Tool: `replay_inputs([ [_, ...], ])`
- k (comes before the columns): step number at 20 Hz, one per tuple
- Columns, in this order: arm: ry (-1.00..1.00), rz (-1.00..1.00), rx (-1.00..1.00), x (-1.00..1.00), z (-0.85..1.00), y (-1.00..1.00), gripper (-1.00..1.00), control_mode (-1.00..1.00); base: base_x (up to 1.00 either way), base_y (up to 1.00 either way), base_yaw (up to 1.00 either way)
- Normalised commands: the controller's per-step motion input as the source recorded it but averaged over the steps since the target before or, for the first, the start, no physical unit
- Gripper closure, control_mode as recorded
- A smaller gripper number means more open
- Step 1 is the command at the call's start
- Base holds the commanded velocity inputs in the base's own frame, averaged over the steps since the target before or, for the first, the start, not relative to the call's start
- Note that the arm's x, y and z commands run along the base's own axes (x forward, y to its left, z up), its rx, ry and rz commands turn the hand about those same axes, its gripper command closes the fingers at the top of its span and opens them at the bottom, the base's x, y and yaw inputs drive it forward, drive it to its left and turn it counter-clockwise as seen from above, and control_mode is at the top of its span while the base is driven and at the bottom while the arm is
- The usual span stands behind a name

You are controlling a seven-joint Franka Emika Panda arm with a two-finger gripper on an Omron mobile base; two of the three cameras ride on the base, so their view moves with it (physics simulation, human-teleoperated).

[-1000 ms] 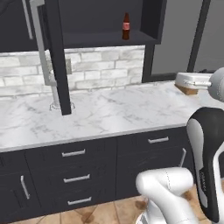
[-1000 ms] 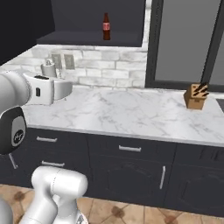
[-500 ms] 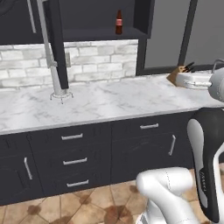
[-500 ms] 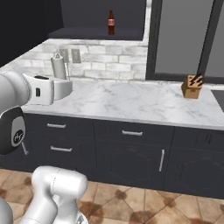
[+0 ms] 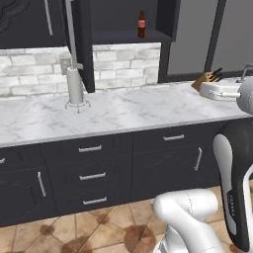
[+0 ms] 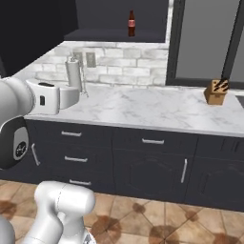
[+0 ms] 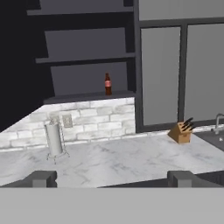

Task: Sort all alcoholic drinks to one cabinet, and non-alcoholic drinks to the other.

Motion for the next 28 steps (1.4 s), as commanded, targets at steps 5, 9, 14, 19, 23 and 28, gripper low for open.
replay_inputs([
  [5,0.00,0.00,0.00,0.00,0.00,0.00,-1.00,1.00,-0.02,0.57,-0.02],
  [9,0.00,0.00,0.00,0.00,0.00,0.00,-1.00,1.00,-0.05,0.55,-0.03],
  [14,0.00,0.00,0.00,0.00,0.00,0.00,-1.00,1.00,-0.08,0.55,-0.03],
  [19,0.00,0.00,0.00,0.00,0.00,0.00,-1.00,1.00,-0.09,0.55,-0.03],
  [23,0.00,0.00,0.00,0.00,0.00,0.00,-1.00,1.00,-0.05,0.56,-0.03],
  [28,0.00,0.00,0.00,0.00,0.00,0.00,-1.00,1.00,-0.01,0.59,-0.03],
])
